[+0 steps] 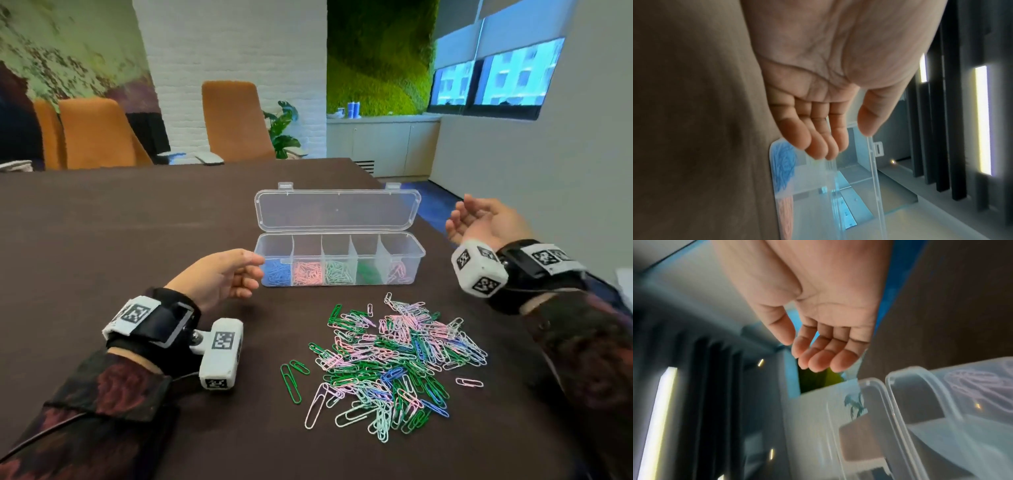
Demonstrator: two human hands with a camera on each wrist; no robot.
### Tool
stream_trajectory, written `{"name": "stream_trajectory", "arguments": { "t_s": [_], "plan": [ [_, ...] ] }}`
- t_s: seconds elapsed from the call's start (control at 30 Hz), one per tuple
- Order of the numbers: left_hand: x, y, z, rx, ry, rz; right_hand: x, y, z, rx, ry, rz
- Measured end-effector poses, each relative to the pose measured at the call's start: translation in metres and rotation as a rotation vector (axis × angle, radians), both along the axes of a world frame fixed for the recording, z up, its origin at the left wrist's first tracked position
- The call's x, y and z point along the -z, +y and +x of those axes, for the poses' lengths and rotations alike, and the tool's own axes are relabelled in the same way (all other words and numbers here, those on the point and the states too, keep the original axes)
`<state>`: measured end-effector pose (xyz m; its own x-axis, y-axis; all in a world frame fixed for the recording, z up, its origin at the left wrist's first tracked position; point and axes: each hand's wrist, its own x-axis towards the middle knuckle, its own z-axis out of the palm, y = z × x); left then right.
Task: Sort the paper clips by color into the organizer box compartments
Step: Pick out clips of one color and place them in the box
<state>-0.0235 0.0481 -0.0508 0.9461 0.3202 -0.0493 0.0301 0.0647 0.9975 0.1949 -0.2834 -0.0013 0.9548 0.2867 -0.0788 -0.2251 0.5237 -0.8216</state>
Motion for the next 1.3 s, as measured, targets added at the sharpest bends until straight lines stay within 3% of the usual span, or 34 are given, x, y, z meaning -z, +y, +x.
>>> {"name": "stream_trajectory", "arguments": {
  "t_s": [0.1,0.27,0.5,0.63,0.7,0.93,1.1,1.3],
  "plan": [
    [-0.004,-0.015,0.002,0.072,0.027,0.088,0.031,-0.007,0.032,0.173,0.203,0.135],
    [-0.014,-0.043,0.013,0.271,0.13,0.383,0.072,-0.004,0.058,0.11,0.275,0.164],
    [-0.015,-0.09,0.049,0.448,0.408,1.207,0.077,-0.001,0.06,0.046,0.255,0.148],
    [-0.009,-0.114,0.069,0.472,0.446,1.568,0.077,-0.002,0.058,0.041,0.256,0.169],
    [-0.013,-0.117,0.07,0.516,0.435,1.564,0.078,-0.003,0.06,0.032,0.266,0.171],
    [-0.038,-0.081,0.017,0.524,0.376,1.092,0.079,-0.003,0.064,-0.004,0.287,0.149],
    [-0.019,-0.088,-0.036,0.648,0.451,1.203,0.075,0.0,0.063,-0.008,0.293,0.095],
    [-0.02,-0.088,-0.046,0.671,0.484,1.243,0.073,-0.001,0.061,0.016,0.323,0.078]
  ]
}}
